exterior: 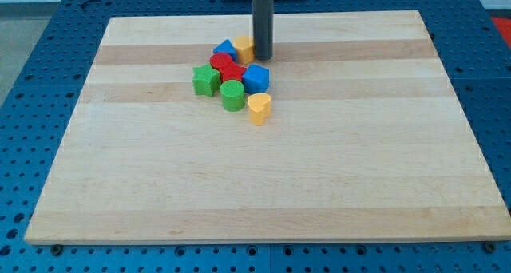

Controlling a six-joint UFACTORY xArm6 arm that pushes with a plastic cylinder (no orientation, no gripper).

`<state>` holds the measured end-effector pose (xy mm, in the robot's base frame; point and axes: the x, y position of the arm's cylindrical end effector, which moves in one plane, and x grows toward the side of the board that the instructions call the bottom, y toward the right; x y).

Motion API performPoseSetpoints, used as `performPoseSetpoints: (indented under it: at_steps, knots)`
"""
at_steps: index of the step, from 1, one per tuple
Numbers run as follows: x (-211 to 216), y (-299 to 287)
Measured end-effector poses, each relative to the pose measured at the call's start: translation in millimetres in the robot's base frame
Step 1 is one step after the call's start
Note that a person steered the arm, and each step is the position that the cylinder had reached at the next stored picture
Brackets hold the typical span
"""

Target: Separate yellow hexagon from blue triangle

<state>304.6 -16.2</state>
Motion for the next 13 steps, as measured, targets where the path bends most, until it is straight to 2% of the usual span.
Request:
performPoseSetpoints:
  at_steps: [2, 3, 4, 6, 7, 9, 13]
  knots:
    - [0.0, -33.3]
    - [-5.0, -9.9]
    - [-21.0, 19.1]
    - [-61.8, 3.0]
    - [-58.1, -15.5]
    - [-22.2, -66.2]
    - [-20.9, -118.5]
